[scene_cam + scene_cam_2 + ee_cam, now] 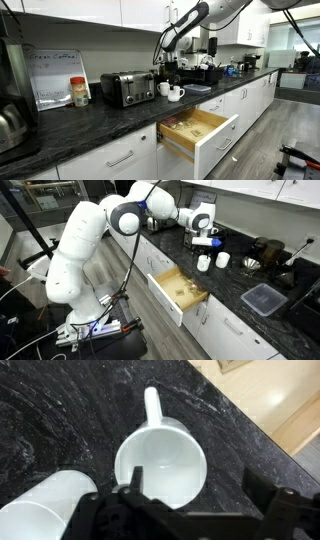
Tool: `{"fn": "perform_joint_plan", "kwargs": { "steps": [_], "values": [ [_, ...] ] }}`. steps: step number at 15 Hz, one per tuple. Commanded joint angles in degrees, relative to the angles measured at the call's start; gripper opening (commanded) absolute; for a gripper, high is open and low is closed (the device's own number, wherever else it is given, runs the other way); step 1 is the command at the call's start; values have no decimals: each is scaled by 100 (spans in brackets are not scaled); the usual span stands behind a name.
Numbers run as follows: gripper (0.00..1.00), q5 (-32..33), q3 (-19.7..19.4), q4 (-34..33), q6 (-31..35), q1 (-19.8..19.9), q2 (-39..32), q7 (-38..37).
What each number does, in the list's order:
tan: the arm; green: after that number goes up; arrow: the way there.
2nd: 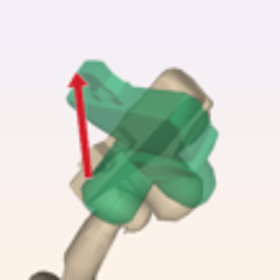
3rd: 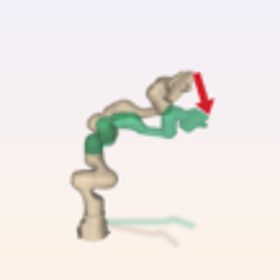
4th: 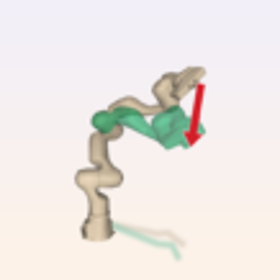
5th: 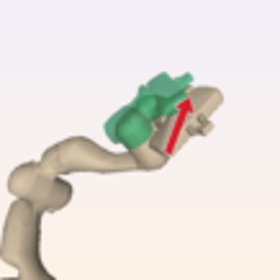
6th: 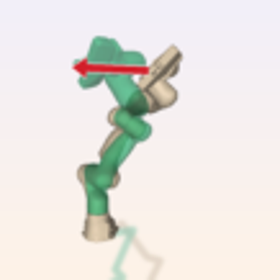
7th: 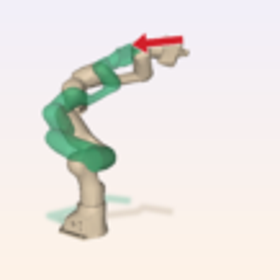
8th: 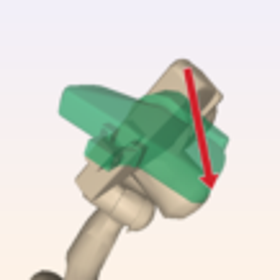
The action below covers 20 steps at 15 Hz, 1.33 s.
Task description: Open the drawer then remove the cup from the drawer
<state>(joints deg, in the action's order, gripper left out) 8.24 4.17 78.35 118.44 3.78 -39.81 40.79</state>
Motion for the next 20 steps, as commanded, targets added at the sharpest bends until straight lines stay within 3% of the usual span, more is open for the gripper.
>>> {"fn": "perform_joint_plan", "kwargs": {
  "steps": [1,9,20],
  "values": [
    [100,-132,41,-113,-344,-36,178,-96],
    [100,-18,12,563,-427,-280,1058,-686],
    [100,-91,26,3564,547,-365,3118,-1227]
  ]
}}
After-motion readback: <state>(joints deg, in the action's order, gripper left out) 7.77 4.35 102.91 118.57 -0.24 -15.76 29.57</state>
